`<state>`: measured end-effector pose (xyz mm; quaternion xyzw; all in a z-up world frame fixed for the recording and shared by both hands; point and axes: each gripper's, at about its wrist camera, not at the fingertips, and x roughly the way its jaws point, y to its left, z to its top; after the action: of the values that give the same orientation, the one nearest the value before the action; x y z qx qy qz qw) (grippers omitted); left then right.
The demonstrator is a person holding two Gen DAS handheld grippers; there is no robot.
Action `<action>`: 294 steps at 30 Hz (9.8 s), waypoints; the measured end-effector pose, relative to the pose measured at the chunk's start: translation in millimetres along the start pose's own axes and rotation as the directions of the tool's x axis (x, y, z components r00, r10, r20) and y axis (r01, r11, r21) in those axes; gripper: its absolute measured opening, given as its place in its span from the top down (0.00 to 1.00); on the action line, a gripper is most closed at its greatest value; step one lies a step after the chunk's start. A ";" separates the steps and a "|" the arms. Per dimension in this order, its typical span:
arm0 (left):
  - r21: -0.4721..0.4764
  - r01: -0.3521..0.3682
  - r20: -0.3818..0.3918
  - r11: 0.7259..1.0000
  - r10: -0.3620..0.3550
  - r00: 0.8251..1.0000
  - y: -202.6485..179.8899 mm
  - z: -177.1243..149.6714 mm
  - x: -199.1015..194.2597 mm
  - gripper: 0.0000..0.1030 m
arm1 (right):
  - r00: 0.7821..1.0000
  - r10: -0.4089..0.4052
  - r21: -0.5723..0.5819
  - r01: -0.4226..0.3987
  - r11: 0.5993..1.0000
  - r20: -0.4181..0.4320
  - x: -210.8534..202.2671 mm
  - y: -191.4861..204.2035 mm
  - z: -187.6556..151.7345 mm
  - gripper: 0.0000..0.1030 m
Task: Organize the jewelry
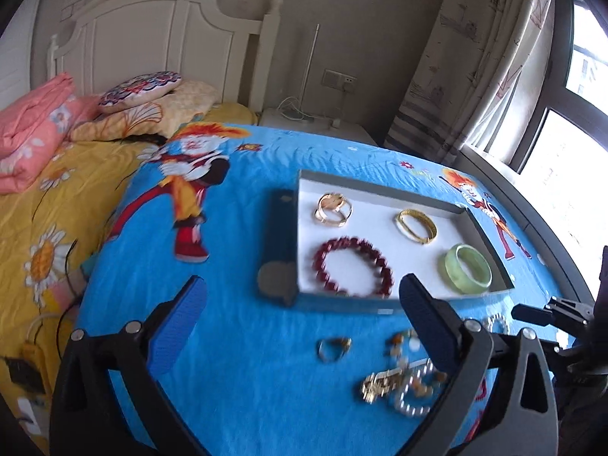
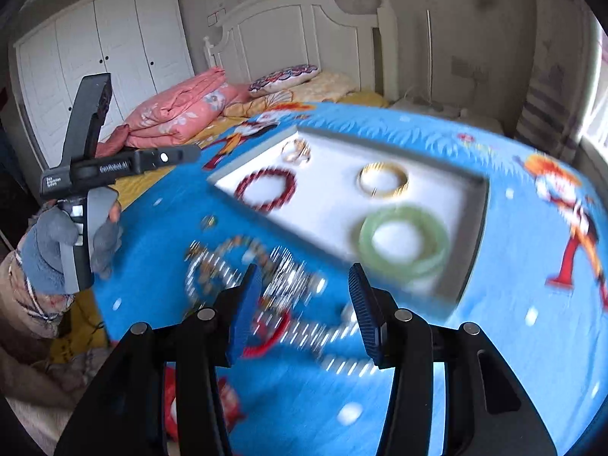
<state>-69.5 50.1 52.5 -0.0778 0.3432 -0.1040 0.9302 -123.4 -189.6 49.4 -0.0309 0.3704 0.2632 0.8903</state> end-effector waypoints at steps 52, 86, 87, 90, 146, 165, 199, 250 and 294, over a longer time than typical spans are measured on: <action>0.027 -0.027 -0.100 0.999 0.030 0.995 5.8 -46.6 3.1 0.03 | 0.974 -0.177 -0.001 0.179 0.984 0.140 -44.1 -18.1 -60.1 0.95; 0.529 0.339 -0.422 0.778 -0.105 0.900 -163.0 -37.3 87.8 0.15 | 0.938 -0.318 0.187 0.290 0.939 0.138 -63.0 -83.3 -80.6 0.95; 0.527 0.353 -0.431 0.773 -0.114 0.895 -162.5 -37.0 88.4 0.17 | 0.938 -0.318 0.186 0.290 0.939 0.138 -62.8 -83.1 -80.7 0.95; 0.489 0.401 -0.465 0.775 -0.158 0.871 -159.7 -33.5 90.9 0.28 | 0.938 -0.317 0.187 0.290 0.939 0.137 -62.8 -83.2 -80.7 0.95; 0.607 0.370 -0.392 0.704 -0.140 0.909 -175.2 -46.4 81.6 0.46 | 0.935 -0.329 0.188 0.302 0.935 0.136 -63.3 -81.0 -80.4 0.95; 0.562 0.381 -0.346 0.734 -0.209 0.915 -162.9 -30.5 60.2 0.46 | 0.927 -0.321 0.156 0.294 0.943 0.195 -75.6 -65.4 -67.3 0.95; 0.470 0.419 -0.297 0.777 -0.308 0.904 -142.1 -3.8 48.9 0.46 | 0.971 -0.232 0.175 0.238 0.955 -0.053 -45.4 -94.0 -65.8 0.77; 0.312 0.350 -0.310 0.883 -0.254 0.916 -121.6 43.5 142.5 0.46 | 0.962 -0.266 0.053 0.269 0.962 -0.067 92.0 -115.6 103.6 0.92; 0.211 -0.029 0.084 0.977 0.012 0.996 -12.2 53.7 -27.7 0.02 | 0.923 -0.302 0.020 0.306 0.952 0.238 -60.3 -45.1 86.7 0.16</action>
<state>-56.6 49.0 112.7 0.0213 0.2924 -0.1272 0.9476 -80.8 -233.5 146.6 -0.0640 0.2491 0.1271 0.9580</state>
